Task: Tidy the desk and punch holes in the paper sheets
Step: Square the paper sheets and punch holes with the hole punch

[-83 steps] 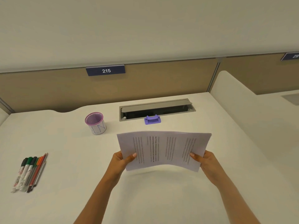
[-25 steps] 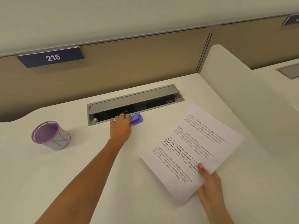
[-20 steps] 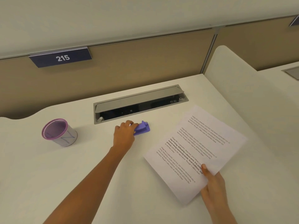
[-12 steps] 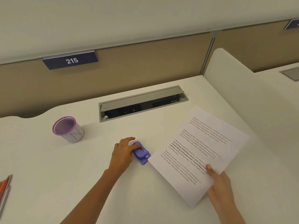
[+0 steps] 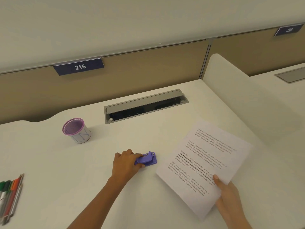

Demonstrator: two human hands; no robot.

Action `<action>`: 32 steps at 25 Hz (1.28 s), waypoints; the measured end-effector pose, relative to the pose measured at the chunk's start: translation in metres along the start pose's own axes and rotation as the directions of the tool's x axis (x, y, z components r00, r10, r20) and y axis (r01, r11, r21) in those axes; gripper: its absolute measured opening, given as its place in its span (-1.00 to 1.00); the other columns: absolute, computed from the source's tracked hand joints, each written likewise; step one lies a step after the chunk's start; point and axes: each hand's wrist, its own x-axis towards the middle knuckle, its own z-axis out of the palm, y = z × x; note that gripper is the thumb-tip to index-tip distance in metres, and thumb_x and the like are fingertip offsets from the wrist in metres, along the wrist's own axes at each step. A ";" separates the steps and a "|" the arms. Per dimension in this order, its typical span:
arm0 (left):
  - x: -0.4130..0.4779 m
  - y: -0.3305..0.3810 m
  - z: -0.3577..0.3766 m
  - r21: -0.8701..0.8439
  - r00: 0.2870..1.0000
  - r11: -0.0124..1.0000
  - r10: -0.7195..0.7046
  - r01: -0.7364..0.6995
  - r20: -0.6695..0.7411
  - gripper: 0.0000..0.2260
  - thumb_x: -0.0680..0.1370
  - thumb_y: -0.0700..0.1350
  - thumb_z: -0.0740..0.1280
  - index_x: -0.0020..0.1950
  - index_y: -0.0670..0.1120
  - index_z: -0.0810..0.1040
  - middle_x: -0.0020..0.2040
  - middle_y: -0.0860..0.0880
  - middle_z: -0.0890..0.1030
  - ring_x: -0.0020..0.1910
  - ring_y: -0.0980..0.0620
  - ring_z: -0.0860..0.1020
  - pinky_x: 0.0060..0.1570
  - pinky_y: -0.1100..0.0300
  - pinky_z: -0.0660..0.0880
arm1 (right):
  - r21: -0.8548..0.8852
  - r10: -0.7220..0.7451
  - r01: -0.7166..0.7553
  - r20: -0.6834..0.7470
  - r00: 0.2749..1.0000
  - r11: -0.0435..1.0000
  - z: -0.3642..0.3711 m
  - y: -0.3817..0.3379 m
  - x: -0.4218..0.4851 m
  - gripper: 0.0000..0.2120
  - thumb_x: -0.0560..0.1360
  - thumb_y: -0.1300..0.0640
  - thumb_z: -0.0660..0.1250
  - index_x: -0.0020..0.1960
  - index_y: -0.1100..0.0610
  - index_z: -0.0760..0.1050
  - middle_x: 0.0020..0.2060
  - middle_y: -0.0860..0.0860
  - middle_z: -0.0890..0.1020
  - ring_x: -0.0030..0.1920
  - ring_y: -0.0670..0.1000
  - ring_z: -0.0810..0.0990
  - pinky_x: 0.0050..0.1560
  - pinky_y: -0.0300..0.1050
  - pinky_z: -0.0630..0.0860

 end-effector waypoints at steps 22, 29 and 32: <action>-0.013 0.009 0.002 -0.217 0.990 0.974 -0.092 0.067 -0.109 -0.61 0.50 -0.25 0.29 0.28 0.06 0.51 0.28 -0.05 0.45 0.10 -0.08 0.54 -0.03 0.09 0.45 | 0.022 0.000 0.001 -0.042 0.999 1.000 -0.028 0.020 -0.022 -0.74 0.55 0.32 0.27 0.19 0.12 0.55 0.10 0.11 0.67 0.11 0.17 0.63 0.13 0.10 0.50; -0.013 0.029 0.007 -0.548 0.804 0.590 -0.455 0.594 0.382 -0.62 0.44 0.19 0.35 -0.14 -0.15 0.55 -0.14 -0.12 0.67 -0.15 -0.13 0.66 -0.11 0.01 0.63 | 0.012 0.002 -0.002 -0.015 1.000 1.000 -0.019 0.024 -0.015 -0.73 0.54 0.33 0.27 0.20 0.15 0.55 0.12 0.13 0.66 0.08 0.16 0.63 0.13 0.10 0.49; -0.006 0.030 0.013 -0.620 0.798 0.507 -0.442 0.598 0.408 -0.79 0.46 0.00 0.40 -0.21 -0.13 0.52 -0.19 -0.12 0.61 -0.23 -0.14 0.59 -0.11 0.00 0.61 | 0.001 0.012 -0.012 0.023 1.000 1.000 -0.017 0.024 -0.011 -0.68 0.54 0.33 0.28 0.29 0.20 0.50 0.15 0.15 0.65 0.14 0.20 0.62 0.16 0.14 0.49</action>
